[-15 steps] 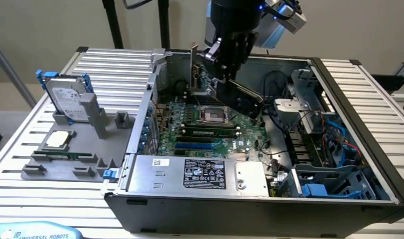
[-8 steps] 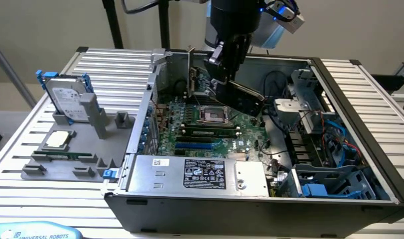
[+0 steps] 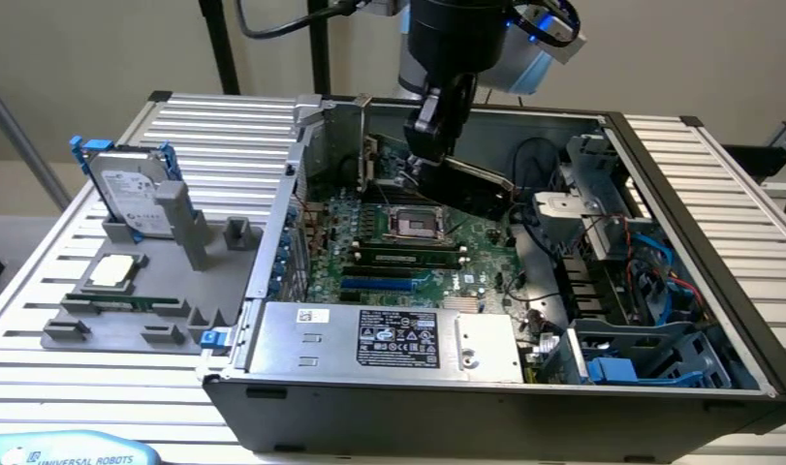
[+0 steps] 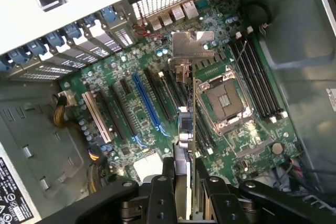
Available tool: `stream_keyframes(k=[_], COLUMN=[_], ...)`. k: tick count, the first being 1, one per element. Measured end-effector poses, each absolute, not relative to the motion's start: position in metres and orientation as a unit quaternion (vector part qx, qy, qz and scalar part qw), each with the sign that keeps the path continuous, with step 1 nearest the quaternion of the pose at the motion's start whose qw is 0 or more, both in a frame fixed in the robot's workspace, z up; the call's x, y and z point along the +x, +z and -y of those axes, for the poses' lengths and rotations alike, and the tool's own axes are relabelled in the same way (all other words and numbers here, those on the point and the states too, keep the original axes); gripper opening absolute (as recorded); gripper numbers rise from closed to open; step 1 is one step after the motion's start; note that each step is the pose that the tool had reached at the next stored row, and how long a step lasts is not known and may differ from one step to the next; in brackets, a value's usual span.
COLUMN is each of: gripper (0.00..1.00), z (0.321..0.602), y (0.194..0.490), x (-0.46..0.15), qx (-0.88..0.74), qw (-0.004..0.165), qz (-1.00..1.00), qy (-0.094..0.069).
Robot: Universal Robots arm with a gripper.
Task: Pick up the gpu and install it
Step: 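Insert the gpu into the slot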
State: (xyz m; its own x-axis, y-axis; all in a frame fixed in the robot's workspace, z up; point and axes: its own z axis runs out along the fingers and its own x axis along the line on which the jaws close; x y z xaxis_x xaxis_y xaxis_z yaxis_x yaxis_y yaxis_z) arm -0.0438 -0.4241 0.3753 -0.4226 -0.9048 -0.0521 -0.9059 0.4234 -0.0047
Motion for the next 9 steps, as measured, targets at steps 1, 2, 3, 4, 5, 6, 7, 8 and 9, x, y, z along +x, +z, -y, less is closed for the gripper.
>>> stream_keyframes(k=[1,2,3,4,5,6,7,8,9], gripper=[0.27,0.27,0.27,0.27,0.27,0.27,0.27,0.27,0.27], z=[0.424,0.4241,0.4241,0.4241,0.4241,0.4241,0.4241,0.4241,0.4241], y=[0.3749,0.3745,0.374,0.3734,0.3729,0.3725,0.372,0.3714,0.3707], x=[-0.0437,-0.0437,-0.0437,-0.0437,-0.0437,-0.0437,-0.0437,-0.0437,-0.0437], qx=[-0.544,-0.552,-0.559,-0.567,-0.575,-0.582,-0.589,-0.597,-0.604], qw=[0.023,0.023,0.023,0.023,0.023,0.023,0.023,0.022,0.022], qz=[-0.838,-0.833,-0.829,-0.823,-0.818,-0.813,-0.808,-0.802,-0.796], qy=[0.012,0.013,0.013,0.013,0.013,0.013,0.014,0.014,0.014])
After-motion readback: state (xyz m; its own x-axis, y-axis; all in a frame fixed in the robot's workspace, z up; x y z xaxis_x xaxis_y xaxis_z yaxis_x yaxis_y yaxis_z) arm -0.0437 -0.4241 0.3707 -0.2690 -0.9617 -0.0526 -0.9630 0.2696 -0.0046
